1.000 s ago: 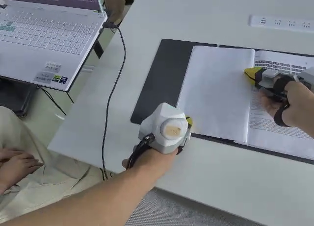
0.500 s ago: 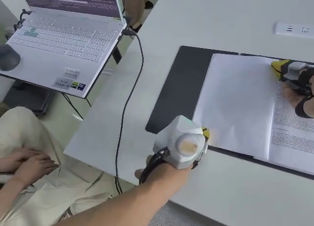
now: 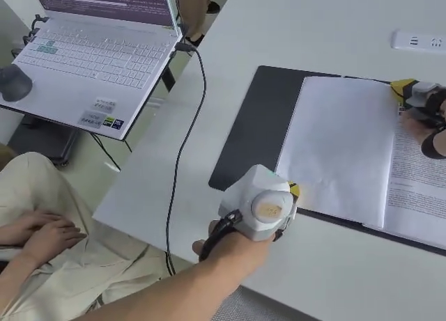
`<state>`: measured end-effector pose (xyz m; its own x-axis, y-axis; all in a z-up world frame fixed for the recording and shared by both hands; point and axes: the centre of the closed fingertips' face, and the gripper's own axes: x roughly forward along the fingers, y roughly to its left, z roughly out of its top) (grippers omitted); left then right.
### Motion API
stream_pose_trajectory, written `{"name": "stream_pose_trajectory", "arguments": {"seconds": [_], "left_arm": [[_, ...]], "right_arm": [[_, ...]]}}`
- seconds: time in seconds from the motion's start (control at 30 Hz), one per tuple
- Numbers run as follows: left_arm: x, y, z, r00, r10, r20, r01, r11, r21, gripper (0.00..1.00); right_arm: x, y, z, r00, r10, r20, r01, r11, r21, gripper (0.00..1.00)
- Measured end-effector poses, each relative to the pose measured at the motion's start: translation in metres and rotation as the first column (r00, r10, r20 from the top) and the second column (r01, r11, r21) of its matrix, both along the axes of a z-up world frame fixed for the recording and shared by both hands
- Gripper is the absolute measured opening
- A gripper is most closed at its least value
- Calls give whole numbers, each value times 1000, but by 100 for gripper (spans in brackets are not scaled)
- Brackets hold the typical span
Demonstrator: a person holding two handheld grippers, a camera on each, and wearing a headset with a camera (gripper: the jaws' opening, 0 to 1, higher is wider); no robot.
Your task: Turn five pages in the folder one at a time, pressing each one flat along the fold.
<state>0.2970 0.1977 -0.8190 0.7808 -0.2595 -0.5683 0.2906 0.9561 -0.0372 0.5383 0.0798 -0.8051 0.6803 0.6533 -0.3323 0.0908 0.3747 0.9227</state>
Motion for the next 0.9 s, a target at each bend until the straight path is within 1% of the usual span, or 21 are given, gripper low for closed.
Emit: {"name": "stream_pose_trajectory", "arguments": {"seconds": [0.1,0.13,0.2,0.23,0.27,0.33,0.47,0.57,0.67,0.83,0.9], "left_arm": [[0,0,0,1000,0,0,0,1000,2,0],[0,0,0,1000,-1,-1,1,1000,4,0],[0,0,0,1000,-3,0,3,1000,6,0],[0,0,0,1000,-3,0,3,1000,6,0],[0,0,0,1000,-3,0,3,1000,6,0],[-1,-1,1,1000,-3,0,3,1000,6,0],[-1,-1,1,1000,-6,0,6,1000,6,0],[-1,-1,1,1000,-9,-1,9,1000,8,0],[-1,-1,1,1000,-12,-1,13,1000,10,0],[-1,-1,1,1000,-14,-2,14,1000,13,0],[0,-1,0,1000,-15,-2,15,1000,13,0]], "right_arm": [[-14,2,0,998,58,-2,-58,998,-12,0],[-16,1,1,998,60,-9,-60,998,-8,0],[-26,3,0,995,104,-11,-104,994,-13,0],[-30,4,0,994,111,-15,-111,994,-9,0],[-37,5,0,991,132,-22,-132,991,-4,0],[-45,4,0,989,150,-20,-150,989,-4,0],[-60,1,1,986,166,-31,-165,986,10,0],[-74,-1,2,981,189,-39,-188,982,33,0],[-92,-2,1,971,234,-38,-233,972,34,0],[-111,-4,1,967,250,-43,-248,967,53,0],[-120,-4,1,961,273,-49,-270,961,55,0]]}}
